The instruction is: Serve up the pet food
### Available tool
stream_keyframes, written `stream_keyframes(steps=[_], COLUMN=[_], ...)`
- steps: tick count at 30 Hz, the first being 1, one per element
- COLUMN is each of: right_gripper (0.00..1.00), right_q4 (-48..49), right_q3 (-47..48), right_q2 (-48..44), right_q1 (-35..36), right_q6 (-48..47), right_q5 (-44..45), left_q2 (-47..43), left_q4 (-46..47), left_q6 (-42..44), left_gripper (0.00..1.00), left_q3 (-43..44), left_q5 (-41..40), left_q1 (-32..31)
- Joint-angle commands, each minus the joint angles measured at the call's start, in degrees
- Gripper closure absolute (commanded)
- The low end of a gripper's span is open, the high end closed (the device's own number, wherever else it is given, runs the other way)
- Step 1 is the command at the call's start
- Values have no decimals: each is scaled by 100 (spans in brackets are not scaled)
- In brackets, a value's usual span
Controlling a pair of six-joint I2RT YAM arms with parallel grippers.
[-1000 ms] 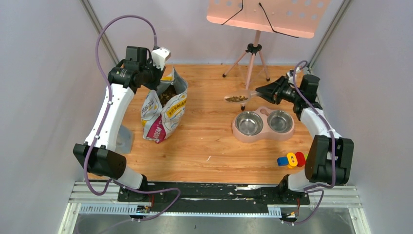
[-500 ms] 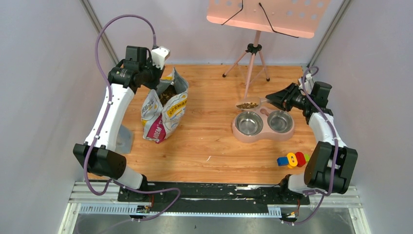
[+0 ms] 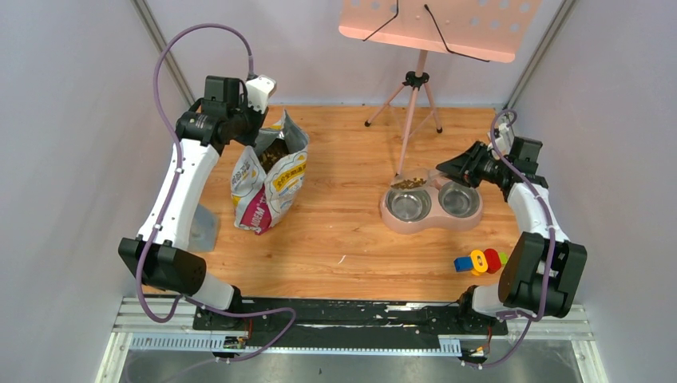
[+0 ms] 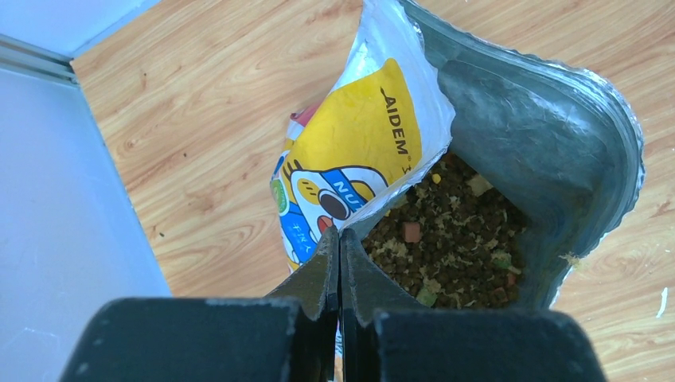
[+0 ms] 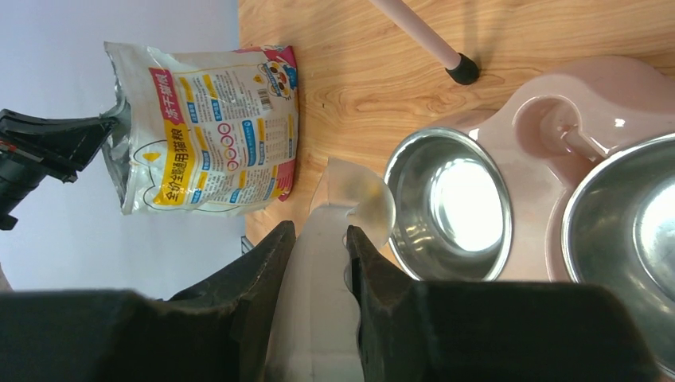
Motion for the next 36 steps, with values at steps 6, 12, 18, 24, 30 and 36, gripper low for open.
stream_keyframes(steps=[6,12,18,24,30,36], right_gripper=[100,100,100,100,100,100], right_q4=[-302,-488,-672,-826,-880,-954], right_q3=[83,188,187,212,302,392], right_q2=[-119,-268,-364,-484,-524,-664], right_q1=[-210,-242,-235,-27,228,670], right_q6=[-675,-1123,-1559,-2002,-2303,-2835], right_q5=[56,605,941,1394,1772,2229], left_q2=[-262,-211,-191,-148,-149,-156], left_q4=[904,805,893,894,894,880], left_q6=[-35,76,67,29,11,7], left_gripper=[100,100,100,100,100,100], left_q3=[45,98,104,100,68,64], left_q5=[1,-48,-87,-26,3,13], left_q1=[2,7,35,46,46,46])
